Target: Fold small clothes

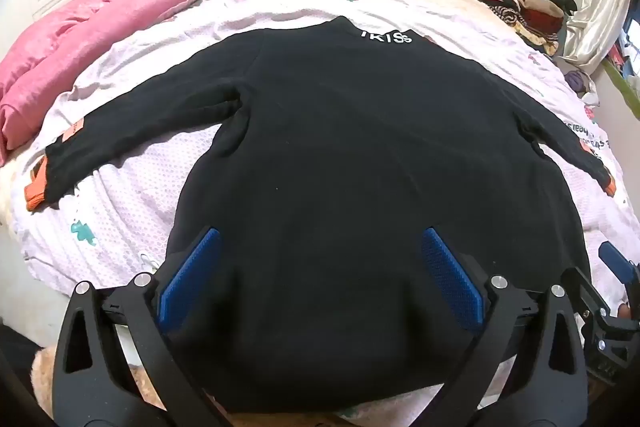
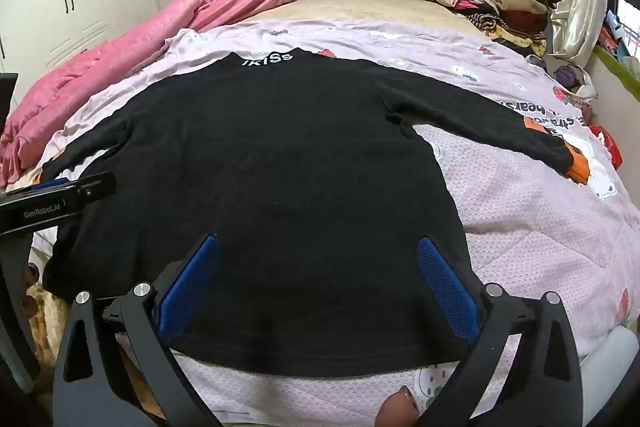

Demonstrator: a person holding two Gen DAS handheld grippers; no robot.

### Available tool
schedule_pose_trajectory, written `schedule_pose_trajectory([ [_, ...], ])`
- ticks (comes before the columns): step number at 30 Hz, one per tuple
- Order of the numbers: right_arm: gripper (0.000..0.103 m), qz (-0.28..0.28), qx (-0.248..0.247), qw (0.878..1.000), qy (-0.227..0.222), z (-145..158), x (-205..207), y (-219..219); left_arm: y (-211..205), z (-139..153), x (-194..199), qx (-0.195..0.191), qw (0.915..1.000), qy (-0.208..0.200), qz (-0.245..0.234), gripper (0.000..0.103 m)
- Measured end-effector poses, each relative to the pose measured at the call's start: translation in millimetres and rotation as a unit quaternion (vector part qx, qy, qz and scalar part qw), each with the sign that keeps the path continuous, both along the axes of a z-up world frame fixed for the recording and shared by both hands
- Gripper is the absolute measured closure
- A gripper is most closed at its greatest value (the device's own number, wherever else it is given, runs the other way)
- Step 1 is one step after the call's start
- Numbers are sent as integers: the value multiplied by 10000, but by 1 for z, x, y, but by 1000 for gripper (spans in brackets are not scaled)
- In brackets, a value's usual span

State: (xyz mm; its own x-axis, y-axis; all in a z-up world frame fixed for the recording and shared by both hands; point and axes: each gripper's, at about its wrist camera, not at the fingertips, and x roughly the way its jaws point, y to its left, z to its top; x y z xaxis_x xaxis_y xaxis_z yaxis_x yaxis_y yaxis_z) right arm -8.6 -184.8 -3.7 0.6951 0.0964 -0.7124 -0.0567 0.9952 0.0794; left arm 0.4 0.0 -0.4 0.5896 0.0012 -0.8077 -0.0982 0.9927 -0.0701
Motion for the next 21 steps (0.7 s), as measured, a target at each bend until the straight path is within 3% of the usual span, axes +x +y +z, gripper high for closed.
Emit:
schedule_pose_trajectory([
  [21, 4, 26, -160, 9999, 40, 2, -2, 3, 0, 7, -7, -31, 9999, -124, -66, 9],
])
